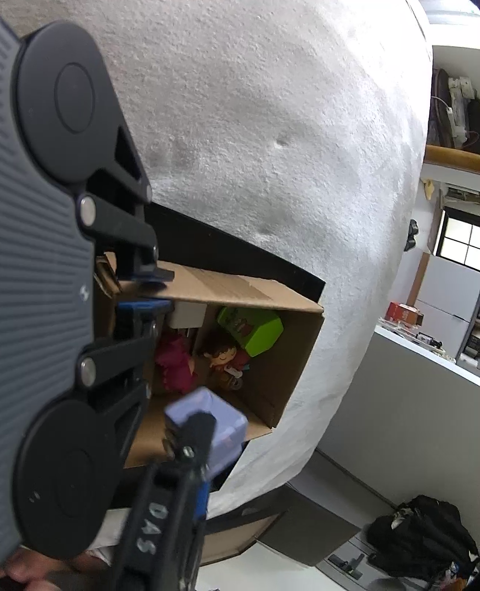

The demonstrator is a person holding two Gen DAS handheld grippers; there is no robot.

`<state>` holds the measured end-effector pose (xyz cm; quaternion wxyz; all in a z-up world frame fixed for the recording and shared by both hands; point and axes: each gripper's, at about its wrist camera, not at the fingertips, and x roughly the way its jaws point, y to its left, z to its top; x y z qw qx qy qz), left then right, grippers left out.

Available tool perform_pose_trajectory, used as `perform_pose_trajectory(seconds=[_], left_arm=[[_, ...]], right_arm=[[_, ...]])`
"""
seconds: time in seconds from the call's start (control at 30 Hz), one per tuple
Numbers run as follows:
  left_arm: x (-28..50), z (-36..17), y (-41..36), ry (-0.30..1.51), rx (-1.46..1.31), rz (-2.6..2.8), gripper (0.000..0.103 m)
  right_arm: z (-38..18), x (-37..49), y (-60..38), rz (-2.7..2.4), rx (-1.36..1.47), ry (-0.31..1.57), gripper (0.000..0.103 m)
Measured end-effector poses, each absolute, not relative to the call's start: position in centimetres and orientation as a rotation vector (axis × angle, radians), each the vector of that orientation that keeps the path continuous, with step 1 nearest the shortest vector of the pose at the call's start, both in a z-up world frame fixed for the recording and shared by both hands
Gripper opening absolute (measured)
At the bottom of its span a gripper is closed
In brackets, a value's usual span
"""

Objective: Organize rigid objects
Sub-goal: 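Carry the lavender cube figure with the right gripper into the box, then open the right gripper to release the lavender figure, lift away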

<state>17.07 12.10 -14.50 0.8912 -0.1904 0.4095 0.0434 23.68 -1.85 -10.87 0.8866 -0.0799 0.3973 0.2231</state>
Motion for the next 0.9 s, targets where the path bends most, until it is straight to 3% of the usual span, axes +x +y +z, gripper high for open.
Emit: perform_pose_trajectory(seconds=[0.9], left_arm=[[17.0, -14.6, 13.9, 0.819, -0.458, 0.078, 0.007]], right_arm=[[-11.8, 23.3, -2.7, 0.38, -0.069, 0.872, 0.046]])
